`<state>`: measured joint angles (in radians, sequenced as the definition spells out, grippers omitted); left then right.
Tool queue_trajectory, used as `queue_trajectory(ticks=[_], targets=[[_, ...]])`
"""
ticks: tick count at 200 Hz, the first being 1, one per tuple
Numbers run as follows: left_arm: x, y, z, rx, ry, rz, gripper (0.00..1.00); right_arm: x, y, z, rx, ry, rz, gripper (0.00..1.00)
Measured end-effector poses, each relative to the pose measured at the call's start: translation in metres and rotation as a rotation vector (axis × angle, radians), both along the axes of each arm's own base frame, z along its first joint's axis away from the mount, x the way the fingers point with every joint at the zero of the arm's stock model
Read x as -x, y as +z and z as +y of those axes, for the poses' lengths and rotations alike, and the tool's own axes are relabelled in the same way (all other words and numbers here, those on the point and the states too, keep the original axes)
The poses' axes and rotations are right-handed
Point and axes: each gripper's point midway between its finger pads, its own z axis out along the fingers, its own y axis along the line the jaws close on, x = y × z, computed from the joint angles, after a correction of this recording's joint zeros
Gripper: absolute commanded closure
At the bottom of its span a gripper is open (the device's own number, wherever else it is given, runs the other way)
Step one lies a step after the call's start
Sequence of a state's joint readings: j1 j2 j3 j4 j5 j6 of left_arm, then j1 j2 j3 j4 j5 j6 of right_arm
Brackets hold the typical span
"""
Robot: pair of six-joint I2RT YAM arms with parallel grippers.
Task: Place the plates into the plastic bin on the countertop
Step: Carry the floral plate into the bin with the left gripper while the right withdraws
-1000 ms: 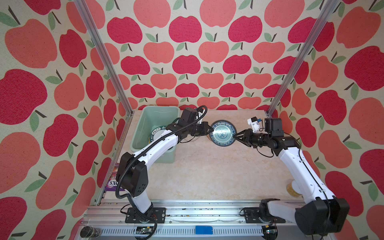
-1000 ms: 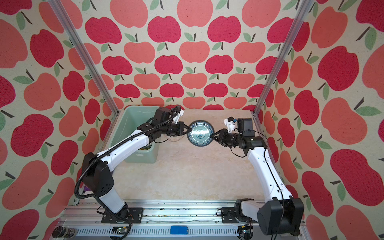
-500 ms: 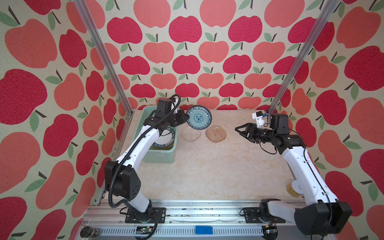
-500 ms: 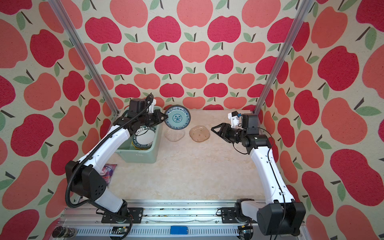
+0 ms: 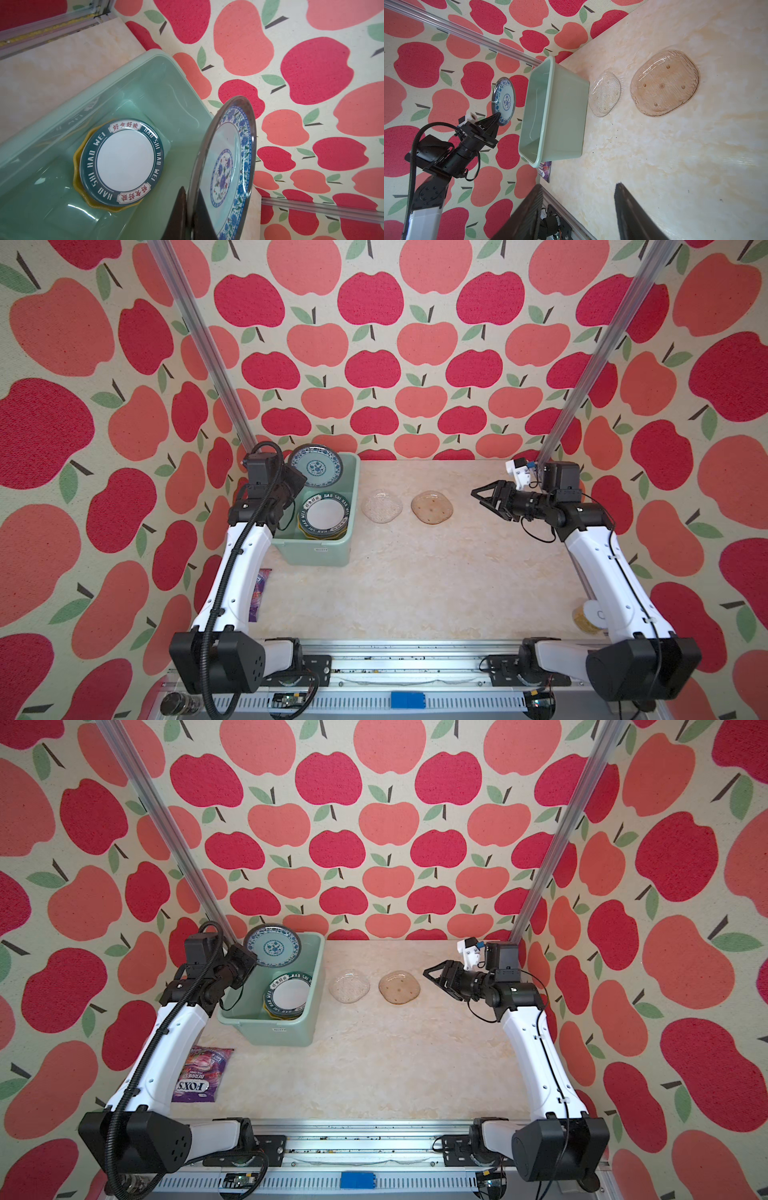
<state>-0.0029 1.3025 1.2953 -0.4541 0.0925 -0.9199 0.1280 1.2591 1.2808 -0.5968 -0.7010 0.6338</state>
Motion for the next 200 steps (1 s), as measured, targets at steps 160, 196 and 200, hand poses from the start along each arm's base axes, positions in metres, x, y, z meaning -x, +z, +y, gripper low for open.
queue_trajectory(ticks=[160,196,200], targets=[[0.005,-0.093,0.003,0.165,0.380,0.283,1.00,0.000,-0.002,0.001,0.001,0.003,0.009,0.42],[0.009,-0.098,-0.010,0.234,0.479,0.288,1.00,0.000,-0.002,0.001,0.001,0.004,0.009,0.42],[0.009,-0.100,-0.011,0.242,0.492,0.290,1.00,0.000,-0.002,0.001,0.001,0.004,0.009,0.42]])
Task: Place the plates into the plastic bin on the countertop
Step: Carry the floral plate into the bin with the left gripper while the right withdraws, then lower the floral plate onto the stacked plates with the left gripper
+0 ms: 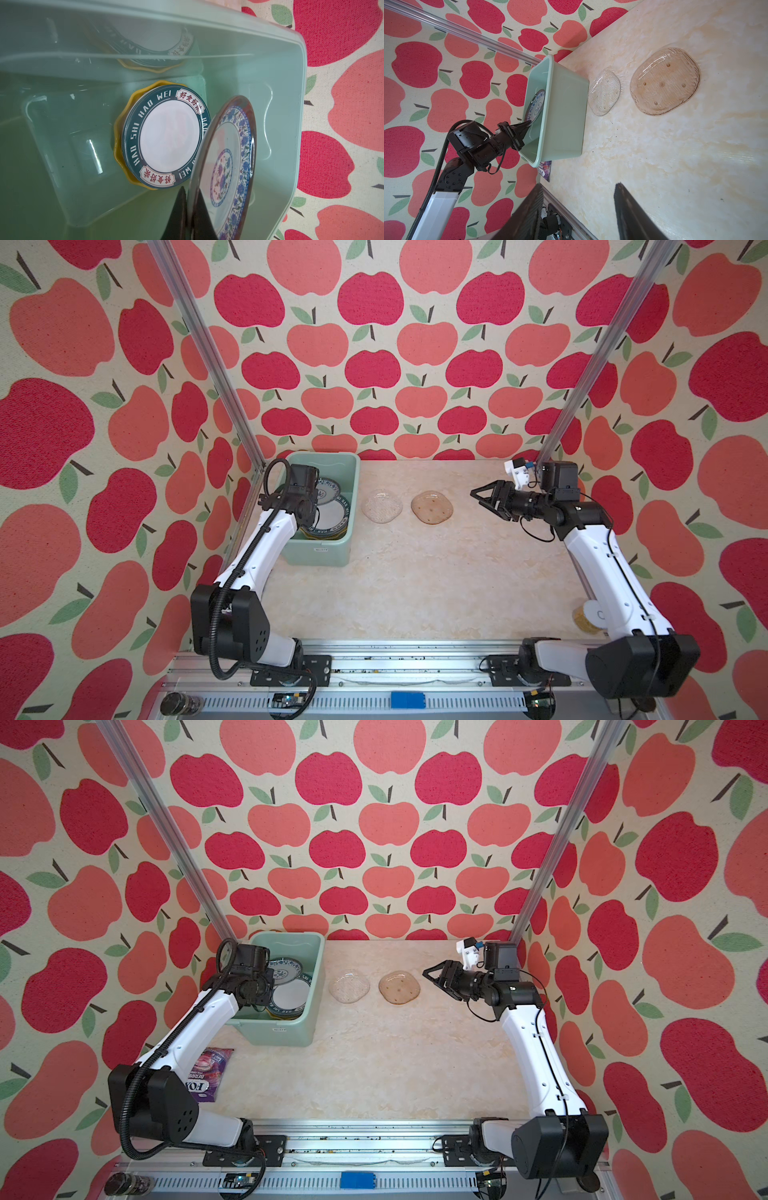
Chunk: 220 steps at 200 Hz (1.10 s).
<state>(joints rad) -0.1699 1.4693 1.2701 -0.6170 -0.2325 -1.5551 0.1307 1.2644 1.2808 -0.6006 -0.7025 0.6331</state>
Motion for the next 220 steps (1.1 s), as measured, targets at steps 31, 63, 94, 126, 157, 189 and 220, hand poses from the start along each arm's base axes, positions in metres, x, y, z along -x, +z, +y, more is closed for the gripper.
queue_trajectory(ticks=[31,63,94,126,157,189,220], targets=[[0.001,-0.023,-0.008,0.027,0.097,0.058,1.00,0.001,0.001,0.001,-0.003,0.007,-0.002,0.42],[-0.008,-0.036,-0.014,0.029,0.161,0.102,1.00,0.002,0.002,0.002,-0.008,0.013,-0.006,0.42],[-0.019,-0.036,-0.014,0.028,0.203,0.102,1.00,0.005,0.006,0.001,-0.013,0.016,-0.017,0.43],[-0.016,-0.038,-0.013,0.027,0.229,0.111,1.00,0.005,0.008,-0.001,-0.015,0.009,-0.022,0.43],[-0.012,-0.039,-0.014,0.028,0.240,0.124,1.00,0.004,0.008,-0.002,-0.015,0.006,-0.022,0.43],[-0.010,-0.042,-0.015,0.024,0.240,0.134,1.00,0.005,0.009,-0.002,-0.015,0.006,-0.024,0.42],[-0.007,-0.049,-0.014,0.018,0.245,0.155,0.99,0.007,0.012,-0.003,-0.016,0.004,-0.033,0.42]])
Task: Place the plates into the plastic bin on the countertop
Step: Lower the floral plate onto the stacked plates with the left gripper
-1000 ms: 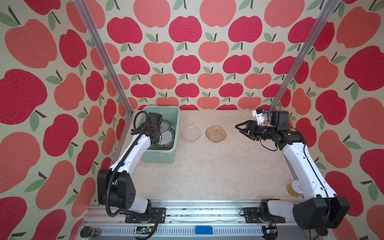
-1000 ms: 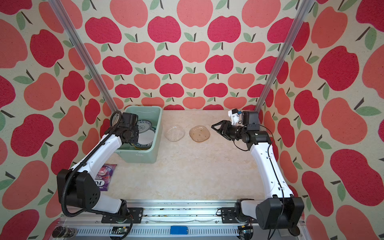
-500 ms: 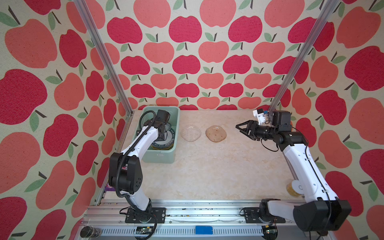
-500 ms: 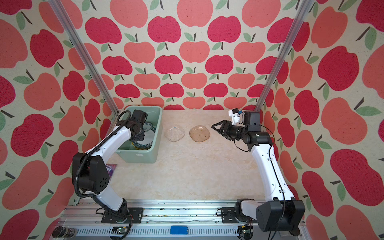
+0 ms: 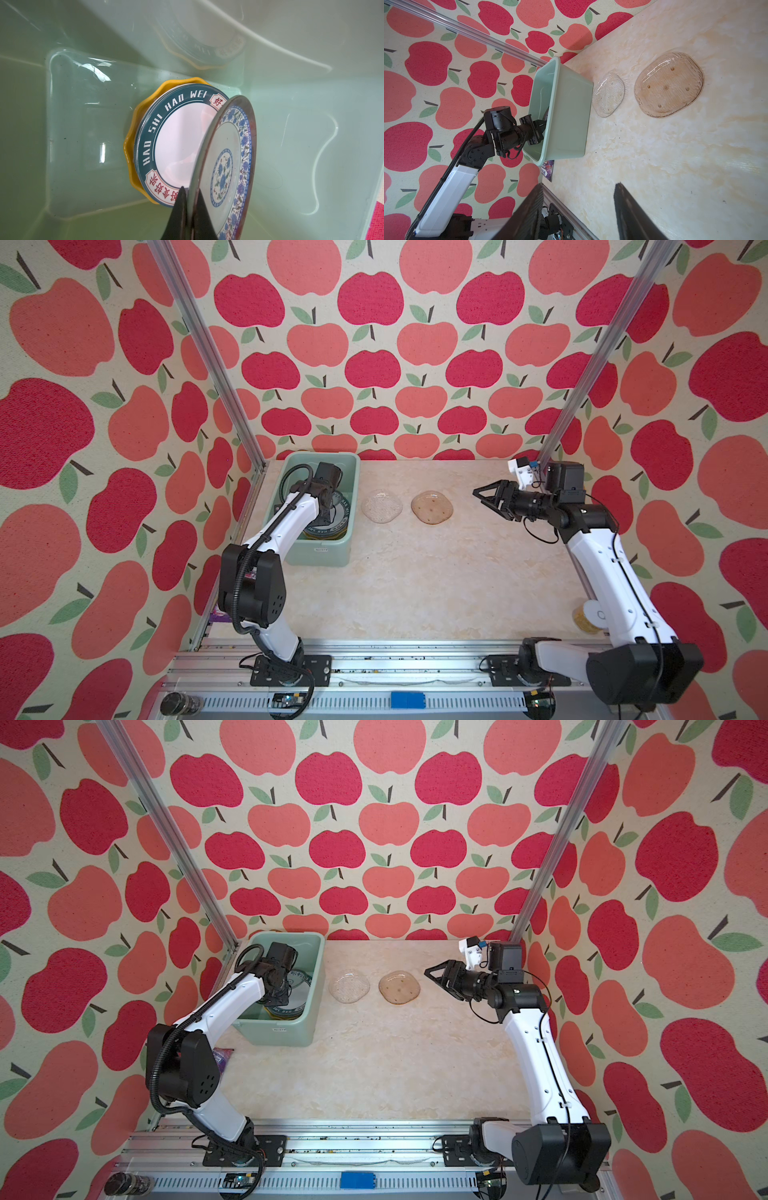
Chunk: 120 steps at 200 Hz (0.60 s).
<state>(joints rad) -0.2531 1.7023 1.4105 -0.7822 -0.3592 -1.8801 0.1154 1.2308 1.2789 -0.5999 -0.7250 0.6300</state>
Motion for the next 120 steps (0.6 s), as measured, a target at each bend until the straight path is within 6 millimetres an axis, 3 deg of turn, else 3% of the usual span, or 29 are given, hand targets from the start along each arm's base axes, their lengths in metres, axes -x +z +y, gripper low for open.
queue_trajectory(ticks=[46,120], targets=[[0.007,-0.019,0.002,-0.007,0.014,0.049,0.95,0.003,0.004,0.000,-0.002,0.001,-0.012,0.43],[0.004,-0.030,0.000,-0.011,0.010,0.065,0.91,0.003,0.004,0.000,-0.003,0.002,-0.012,0.43]])
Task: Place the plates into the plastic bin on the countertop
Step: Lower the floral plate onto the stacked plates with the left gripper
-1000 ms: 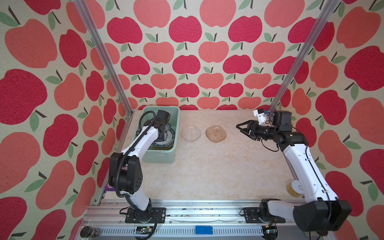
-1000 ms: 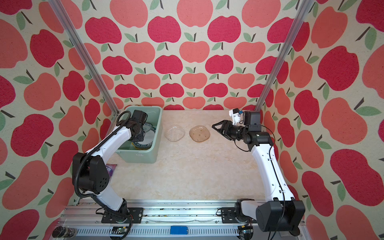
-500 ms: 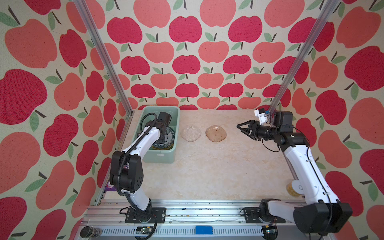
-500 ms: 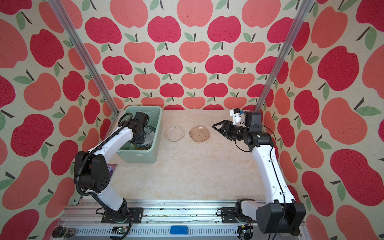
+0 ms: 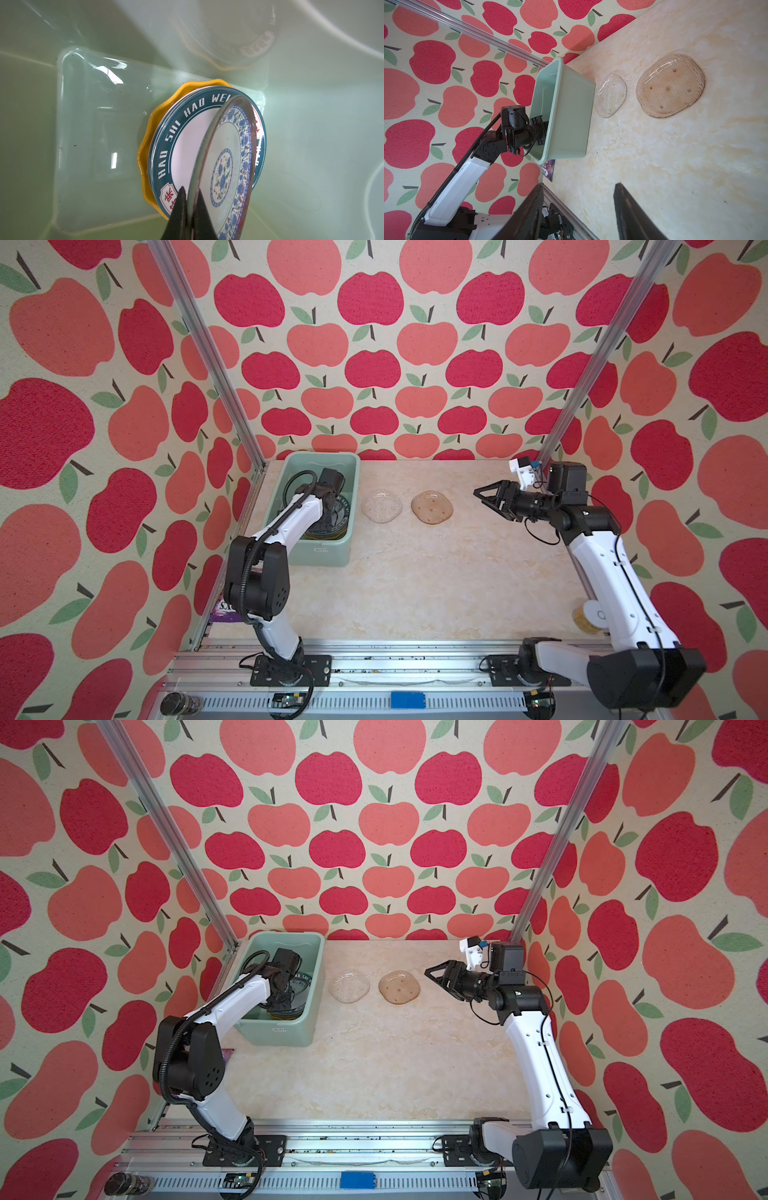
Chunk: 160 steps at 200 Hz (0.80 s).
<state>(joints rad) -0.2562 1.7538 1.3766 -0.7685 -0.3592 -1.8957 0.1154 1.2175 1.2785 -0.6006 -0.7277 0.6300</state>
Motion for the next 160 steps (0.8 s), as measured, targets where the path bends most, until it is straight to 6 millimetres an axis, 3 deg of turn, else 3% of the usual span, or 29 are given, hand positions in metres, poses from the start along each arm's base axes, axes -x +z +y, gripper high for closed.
queue_trajectory(ticks=[160], targets=[[-0.015,-0.027,-0.004,0.001,-0.009,-0.014,0.84,0.002,-0.004,-0.003,0.003,-0.007,0.023,0.44]])
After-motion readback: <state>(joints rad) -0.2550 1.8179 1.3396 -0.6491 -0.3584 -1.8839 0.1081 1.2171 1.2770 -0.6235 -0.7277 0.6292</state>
